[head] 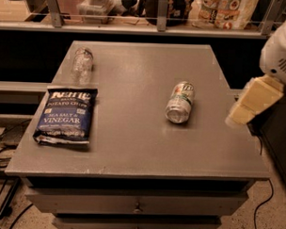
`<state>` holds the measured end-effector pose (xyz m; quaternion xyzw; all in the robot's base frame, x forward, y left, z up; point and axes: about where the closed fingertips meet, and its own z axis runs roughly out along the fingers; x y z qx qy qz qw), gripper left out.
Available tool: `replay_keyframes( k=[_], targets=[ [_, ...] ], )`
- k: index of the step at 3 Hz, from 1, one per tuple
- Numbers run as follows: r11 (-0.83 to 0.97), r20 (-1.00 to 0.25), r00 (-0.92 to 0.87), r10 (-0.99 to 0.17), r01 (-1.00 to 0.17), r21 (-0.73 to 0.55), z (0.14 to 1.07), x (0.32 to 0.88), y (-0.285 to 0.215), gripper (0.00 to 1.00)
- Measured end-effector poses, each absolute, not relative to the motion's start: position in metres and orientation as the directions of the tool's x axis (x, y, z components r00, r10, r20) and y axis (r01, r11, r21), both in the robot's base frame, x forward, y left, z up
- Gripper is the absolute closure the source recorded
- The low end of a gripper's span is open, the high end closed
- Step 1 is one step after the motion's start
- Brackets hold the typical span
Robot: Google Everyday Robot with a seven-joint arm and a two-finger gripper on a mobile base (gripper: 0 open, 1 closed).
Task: Place 7up can upright
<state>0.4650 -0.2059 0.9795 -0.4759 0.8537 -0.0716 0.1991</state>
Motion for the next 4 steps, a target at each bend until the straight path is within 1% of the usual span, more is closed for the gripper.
replay_keyframes(
  k=[1, 2, 3, 4],
  targets=[
    [0.749, -0.368, -0.653, -0.662, -0.596, -0.289, 0.983, 0.490, -0.189, 0.00],
    [0.790, -0.377, -0.696, -0.611, -0.566, -0.236, 0.978, 0.496, -0.198, 0.00],
    [0.735, -0.387, -0.654, -0.650, -0.671, -0.101, 0.966, 0.509, -0.191, 0.00],
    [0.670, -0.399, -0.589, -0.703, -0.737, -0.092, 0.965, 0.515, -0.184, 0.00]
  ],
)
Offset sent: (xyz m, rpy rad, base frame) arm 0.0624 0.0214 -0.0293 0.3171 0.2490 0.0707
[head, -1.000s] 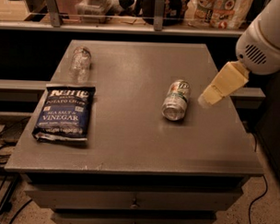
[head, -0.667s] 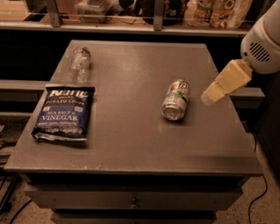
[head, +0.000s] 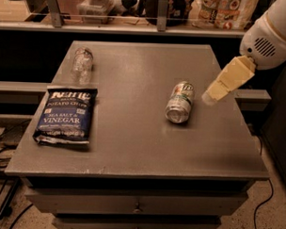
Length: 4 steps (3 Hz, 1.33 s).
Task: Place 7up can upright
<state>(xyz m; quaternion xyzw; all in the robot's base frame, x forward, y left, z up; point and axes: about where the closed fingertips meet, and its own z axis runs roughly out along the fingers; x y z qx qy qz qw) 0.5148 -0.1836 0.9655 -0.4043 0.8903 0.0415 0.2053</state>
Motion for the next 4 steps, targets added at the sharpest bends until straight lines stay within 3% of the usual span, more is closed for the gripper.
replay_keyframes(
  k=[2, 4],
  targets=[
    [0.705, -0.400, -0.625, -0.670, -0.705, -0.079, 0.959, 0.520, -0.180, 0.00],
    [0.832, -0.393, -0.782, -0.484, -0.550, 0.069, 0.936, 0.555, -0.156, 0.00]
  ],
)
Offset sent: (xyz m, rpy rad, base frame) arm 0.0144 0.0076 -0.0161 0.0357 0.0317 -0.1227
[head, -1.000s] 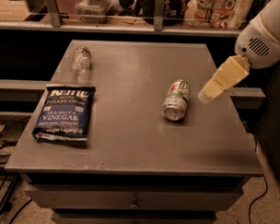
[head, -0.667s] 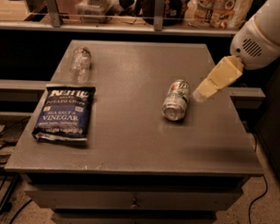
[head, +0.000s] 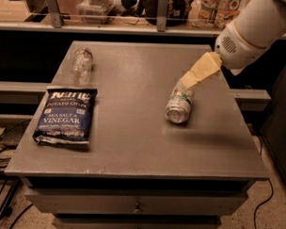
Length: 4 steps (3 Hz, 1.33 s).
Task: Place 7up can upright
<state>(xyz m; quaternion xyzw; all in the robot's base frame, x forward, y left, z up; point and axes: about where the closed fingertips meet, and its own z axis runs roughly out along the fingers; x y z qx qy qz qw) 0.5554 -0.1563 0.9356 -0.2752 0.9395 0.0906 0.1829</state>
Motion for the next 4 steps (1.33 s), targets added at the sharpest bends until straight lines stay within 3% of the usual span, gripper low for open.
replay_keyframes(
  k=[1, 3, 4],
  targets=[
    [0.865, -0.376, -0.834, -0.403, -0.482, 0.141, 0.923, 0.574, -0.140, 0.00],
    [0.870, -0.366, -0.845, -0.390, -0.468, 0.153, 0.919, 0.576, -0.139, 0.00],
    [0.876, -0.330, -0.885, -0.327, -0.415, 0.244, 0.900, 0.585, -0.135, 0.00]
  ],
)
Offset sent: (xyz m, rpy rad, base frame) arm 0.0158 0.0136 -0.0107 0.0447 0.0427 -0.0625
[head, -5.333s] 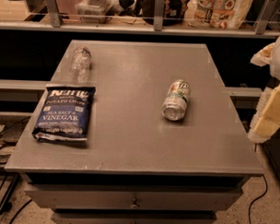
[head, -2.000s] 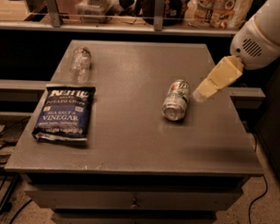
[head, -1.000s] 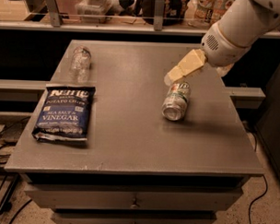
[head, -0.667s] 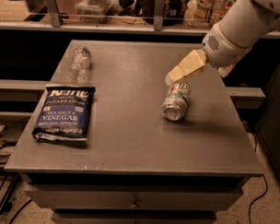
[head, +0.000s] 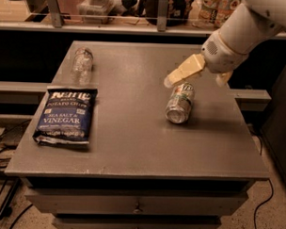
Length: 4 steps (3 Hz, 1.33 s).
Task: Place 7up can upright
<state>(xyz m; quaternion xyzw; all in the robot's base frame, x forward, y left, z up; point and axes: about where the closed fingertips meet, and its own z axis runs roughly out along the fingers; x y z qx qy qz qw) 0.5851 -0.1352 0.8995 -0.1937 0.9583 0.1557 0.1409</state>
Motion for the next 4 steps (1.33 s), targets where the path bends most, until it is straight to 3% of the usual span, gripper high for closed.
replay_keyframes(
  k=[2, 4],
  targets=[
    [0.878, -0.222, -0.948, -0.227, -0.297, 0.374, 0.859, 0.607, -0.119, 0.00],
    [0.896, -0.170, -0.963, -0.209, -0.258, 0.360, 0.842, 0.615, -0.111, 0.38]
  ],
)
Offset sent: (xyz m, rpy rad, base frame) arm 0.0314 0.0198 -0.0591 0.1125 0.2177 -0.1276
